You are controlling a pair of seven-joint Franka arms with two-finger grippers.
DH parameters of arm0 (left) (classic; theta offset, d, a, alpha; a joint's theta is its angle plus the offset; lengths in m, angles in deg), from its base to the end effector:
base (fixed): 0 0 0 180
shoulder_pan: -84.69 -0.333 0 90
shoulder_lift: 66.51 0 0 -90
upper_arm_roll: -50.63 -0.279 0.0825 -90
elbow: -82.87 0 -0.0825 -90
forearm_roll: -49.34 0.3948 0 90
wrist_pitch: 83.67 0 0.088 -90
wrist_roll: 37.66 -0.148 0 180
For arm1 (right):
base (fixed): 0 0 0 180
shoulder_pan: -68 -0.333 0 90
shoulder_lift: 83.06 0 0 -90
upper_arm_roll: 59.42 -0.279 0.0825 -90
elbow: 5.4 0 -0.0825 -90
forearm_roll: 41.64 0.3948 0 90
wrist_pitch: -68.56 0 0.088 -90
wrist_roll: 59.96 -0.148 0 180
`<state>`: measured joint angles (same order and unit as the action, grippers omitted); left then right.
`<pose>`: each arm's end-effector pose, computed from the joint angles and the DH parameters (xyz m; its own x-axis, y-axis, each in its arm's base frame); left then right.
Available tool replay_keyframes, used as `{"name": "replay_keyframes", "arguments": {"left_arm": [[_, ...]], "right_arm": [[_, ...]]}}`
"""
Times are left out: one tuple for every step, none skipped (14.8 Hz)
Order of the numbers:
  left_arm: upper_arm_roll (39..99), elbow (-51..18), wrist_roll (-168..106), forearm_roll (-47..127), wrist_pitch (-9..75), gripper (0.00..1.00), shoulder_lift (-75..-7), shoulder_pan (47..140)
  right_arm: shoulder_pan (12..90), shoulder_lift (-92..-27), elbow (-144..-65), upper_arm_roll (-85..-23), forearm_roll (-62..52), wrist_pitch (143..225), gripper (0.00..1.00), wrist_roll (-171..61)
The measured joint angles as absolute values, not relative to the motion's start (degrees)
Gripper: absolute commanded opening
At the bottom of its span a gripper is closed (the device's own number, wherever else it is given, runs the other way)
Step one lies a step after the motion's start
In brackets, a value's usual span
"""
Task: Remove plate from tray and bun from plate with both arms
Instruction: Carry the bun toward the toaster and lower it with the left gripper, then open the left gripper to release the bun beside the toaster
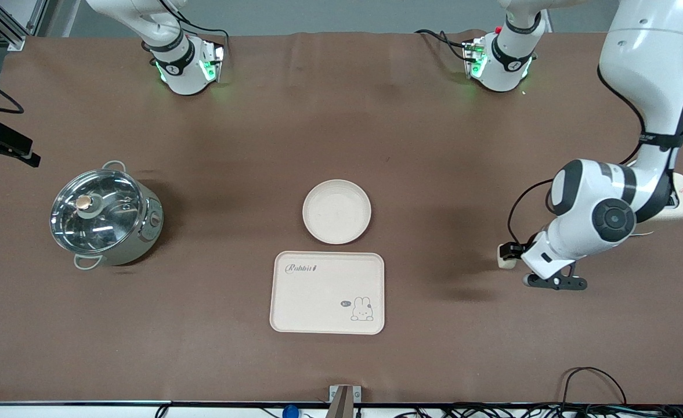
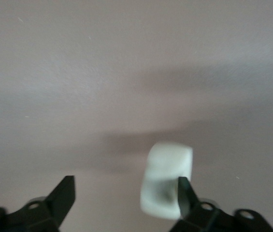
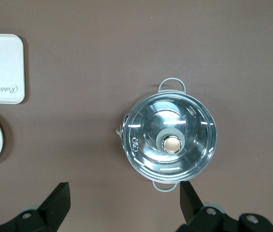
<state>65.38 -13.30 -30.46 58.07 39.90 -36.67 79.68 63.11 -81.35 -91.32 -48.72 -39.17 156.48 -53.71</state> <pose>0.6555 -0.0926 0.2266 0.9948 -0.0988 -0.0227 -0.0989 -0.9951 -0.0007 0.5683 -0.0500 0.5610 0.9999 0.0093 0.0097 0.0096 -0.9993 -0.0367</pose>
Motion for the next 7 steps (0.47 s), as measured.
{"name": "replay_keyframes", "arguments": {"left_arm": [[65.6, -11.7, -30.5, 58.1, 37.4, 1.00, -37.6, 79.7], [65.8, -10.1, -30.5, 58.1, 34.7, 1.00, -38.4, 79.7], [66.0, -8.6, -30.5, 58.1, 32.1, 1.00, -39.3, 79.7], [66.2, -7.1, -30.5, 58.1, 29.8, 1.00, -40.2, 79.7], [66.4, -5.9, -30.5, 58.1, 28.0, 1.00, -41.4, 79.7], [66.6, -5.0, -30.7, 58.1, 26.4, 1.00, -42.8, 79.7], [66.8, -4.4, -30.9, 58.1, 24.7, 1.00, -44.6, 79.7]], "right_arm": [[63.1, -81.4, -91.2, -48.7, -39.2, 156.2, 1.00, -53.7], [63.1, -81.4, -91.2, -48.7, -39.2, 156.1, 1.00, -53.7], [63.1, -81.3, -91.2, -48.8, -39.2, 156.1, 1.00, -53.7], [63.1, -81.3, -91.2, -48.9, -39.2, 156.0, 1.00, -53.7], [63.1, -81.3, -91.1, -48.9, -39.2, 155.9, 1.00, -53.7], [63.1, -81.3, -91.1, -49.0, -39.2, 155.5, 1.00, -53.7], [63.1, -81.3, -91.1, -49.0, -39.2, 154.8, 1.00, -53.7]]}}
